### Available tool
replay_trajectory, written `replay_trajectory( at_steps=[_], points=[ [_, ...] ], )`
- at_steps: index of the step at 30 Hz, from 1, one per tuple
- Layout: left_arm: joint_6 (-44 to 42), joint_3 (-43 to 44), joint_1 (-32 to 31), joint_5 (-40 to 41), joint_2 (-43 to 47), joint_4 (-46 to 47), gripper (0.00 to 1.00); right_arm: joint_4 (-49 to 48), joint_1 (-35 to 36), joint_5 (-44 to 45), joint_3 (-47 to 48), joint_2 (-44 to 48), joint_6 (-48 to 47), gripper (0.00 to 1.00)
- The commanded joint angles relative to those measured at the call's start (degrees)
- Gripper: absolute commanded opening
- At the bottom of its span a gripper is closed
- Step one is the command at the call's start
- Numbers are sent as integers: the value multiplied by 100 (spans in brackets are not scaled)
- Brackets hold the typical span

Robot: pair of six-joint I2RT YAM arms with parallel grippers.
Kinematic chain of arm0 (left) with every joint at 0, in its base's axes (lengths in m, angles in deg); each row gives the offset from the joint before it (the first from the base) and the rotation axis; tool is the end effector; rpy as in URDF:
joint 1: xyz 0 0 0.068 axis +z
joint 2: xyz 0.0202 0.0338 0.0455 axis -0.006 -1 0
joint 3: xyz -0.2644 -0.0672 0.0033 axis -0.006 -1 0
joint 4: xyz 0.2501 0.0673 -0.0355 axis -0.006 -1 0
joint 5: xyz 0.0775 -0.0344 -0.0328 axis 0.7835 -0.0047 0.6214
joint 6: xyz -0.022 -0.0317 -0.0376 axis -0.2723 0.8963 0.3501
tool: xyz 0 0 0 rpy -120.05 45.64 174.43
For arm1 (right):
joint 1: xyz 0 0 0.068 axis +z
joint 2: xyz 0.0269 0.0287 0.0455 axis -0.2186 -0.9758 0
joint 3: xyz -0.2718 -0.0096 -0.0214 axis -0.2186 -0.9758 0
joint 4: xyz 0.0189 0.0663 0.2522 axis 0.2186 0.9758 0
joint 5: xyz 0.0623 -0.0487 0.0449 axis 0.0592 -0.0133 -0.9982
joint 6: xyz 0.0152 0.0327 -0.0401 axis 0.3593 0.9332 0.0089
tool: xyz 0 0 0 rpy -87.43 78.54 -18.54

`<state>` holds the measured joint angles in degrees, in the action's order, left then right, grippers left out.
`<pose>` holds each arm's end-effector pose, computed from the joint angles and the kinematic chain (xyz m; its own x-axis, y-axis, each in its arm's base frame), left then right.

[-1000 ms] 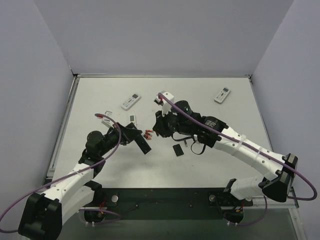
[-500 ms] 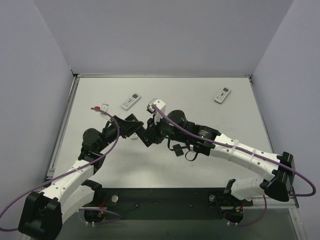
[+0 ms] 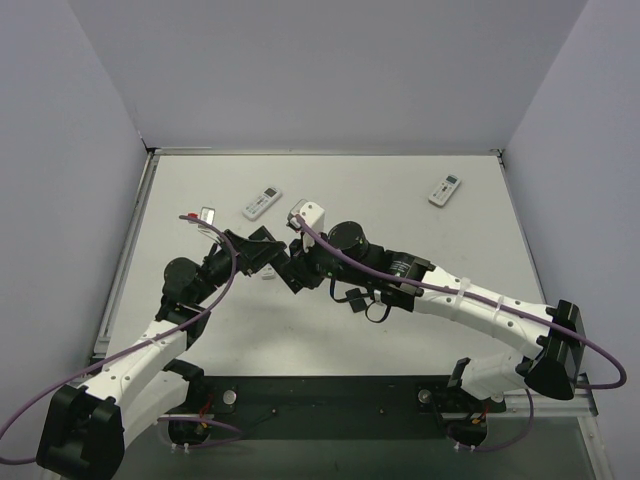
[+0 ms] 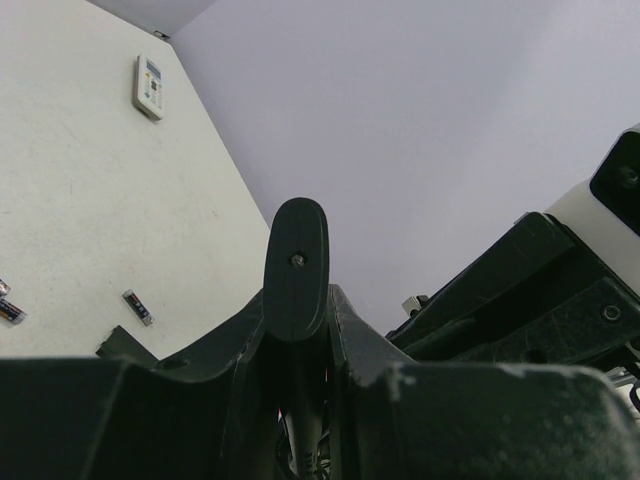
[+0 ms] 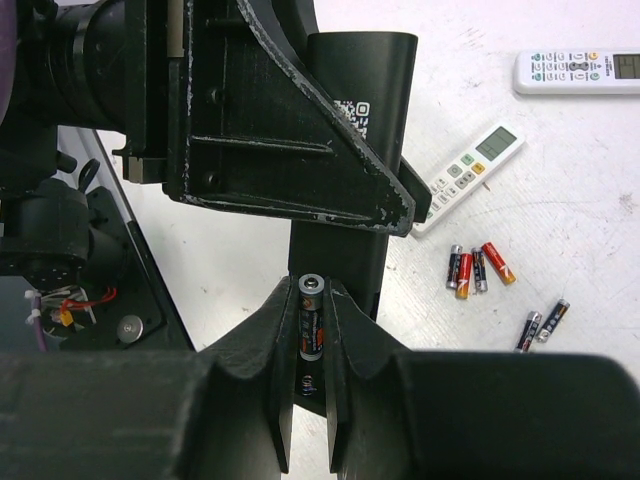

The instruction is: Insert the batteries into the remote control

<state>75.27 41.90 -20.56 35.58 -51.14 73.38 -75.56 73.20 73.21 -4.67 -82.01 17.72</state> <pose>0.1815 -0.0871 0.2690 -0.6041 -0.6408 -0.4738 0.4760 0.1868 -0.8594 0.1539 0.2835 0.3672 -0.2217 -0.0533 -0.9737 -0.9080 0.3752 0.1862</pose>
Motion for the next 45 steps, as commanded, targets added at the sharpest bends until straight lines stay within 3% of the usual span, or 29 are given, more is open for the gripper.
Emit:
replay_trajectory(
  at_steps=[1,27,45],
  points=[
    [289,173,-28,45,132,523,0,-87,68,60,-63,-42,-110,0],
    [263,67,-28,186,211,795,0,291,147,438,-142,-165,66,1],
    [61,-214,-28,204,369,365,0,142,148,579,-63,-227,206,30]
  ],
)
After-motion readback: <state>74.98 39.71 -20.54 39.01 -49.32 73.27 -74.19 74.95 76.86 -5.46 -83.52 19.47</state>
